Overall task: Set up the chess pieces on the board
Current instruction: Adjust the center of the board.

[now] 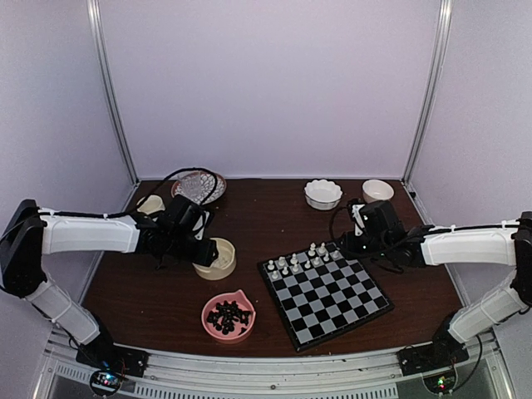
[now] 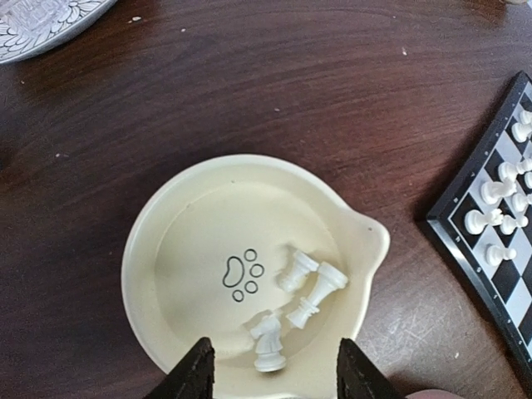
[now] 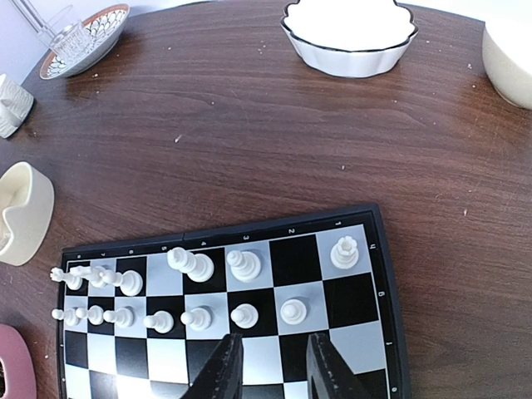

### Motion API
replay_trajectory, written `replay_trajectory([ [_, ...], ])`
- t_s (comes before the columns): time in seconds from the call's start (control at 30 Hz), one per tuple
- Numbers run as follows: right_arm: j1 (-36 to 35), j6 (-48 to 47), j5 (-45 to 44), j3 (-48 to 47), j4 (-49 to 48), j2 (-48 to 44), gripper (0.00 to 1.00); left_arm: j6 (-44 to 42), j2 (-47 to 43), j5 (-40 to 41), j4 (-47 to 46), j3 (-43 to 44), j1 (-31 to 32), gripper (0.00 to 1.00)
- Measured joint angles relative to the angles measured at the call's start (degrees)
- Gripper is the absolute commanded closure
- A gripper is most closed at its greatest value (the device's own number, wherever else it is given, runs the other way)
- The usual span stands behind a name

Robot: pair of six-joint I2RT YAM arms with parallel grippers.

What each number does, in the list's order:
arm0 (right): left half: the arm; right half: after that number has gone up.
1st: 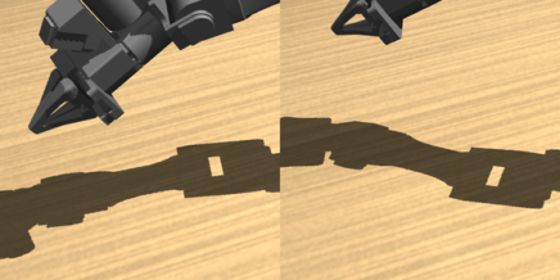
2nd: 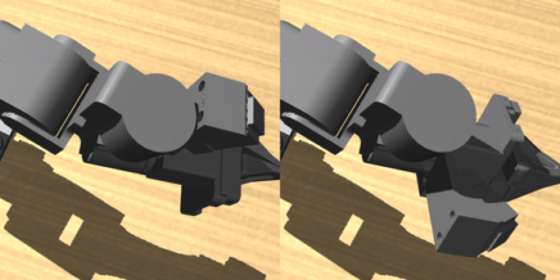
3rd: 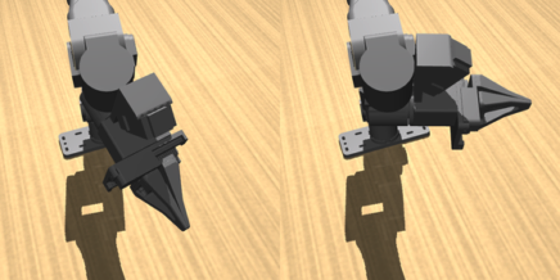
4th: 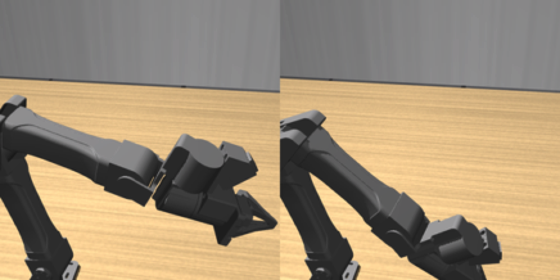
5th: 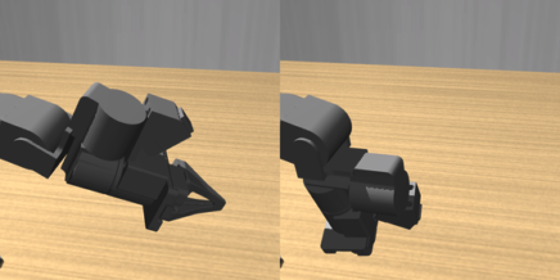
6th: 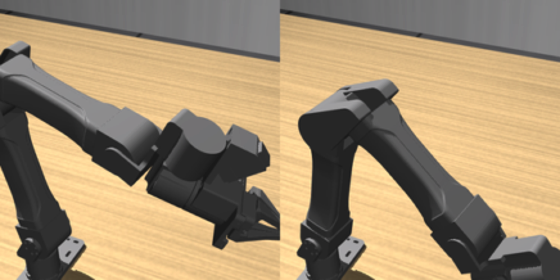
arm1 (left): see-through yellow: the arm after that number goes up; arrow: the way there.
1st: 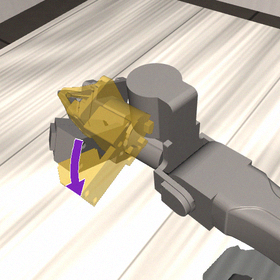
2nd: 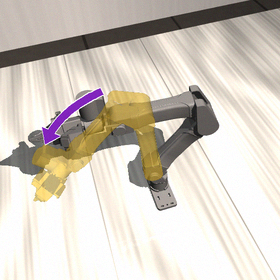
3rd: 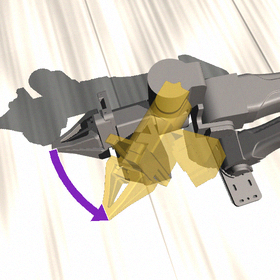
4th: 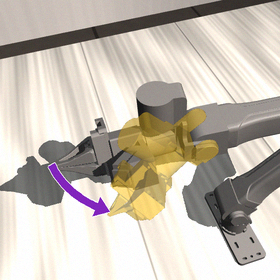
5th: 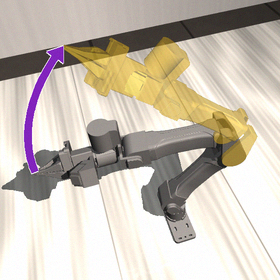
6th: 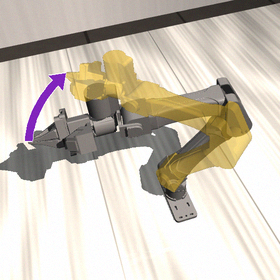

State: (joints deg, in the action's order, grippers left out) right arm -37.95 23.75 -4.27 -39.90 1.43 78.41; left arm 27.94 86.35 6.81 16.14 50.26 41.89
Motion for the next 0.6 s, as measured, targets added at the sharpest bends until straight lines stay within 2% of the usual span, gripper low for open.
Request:
replay_trajectory([
  [0.3,0.0,0.02,1.22,0.07,0.0,0.0,0.71,-1.9,0.42,2.56,2.01,0.7,-4.85,0.4],
  [0.6,0.0,0.02,2.47,0.15,-0.09,0.0,0.71,-3.26,8.17,0.52,2.12,3.21,-10.8,0.43],
])
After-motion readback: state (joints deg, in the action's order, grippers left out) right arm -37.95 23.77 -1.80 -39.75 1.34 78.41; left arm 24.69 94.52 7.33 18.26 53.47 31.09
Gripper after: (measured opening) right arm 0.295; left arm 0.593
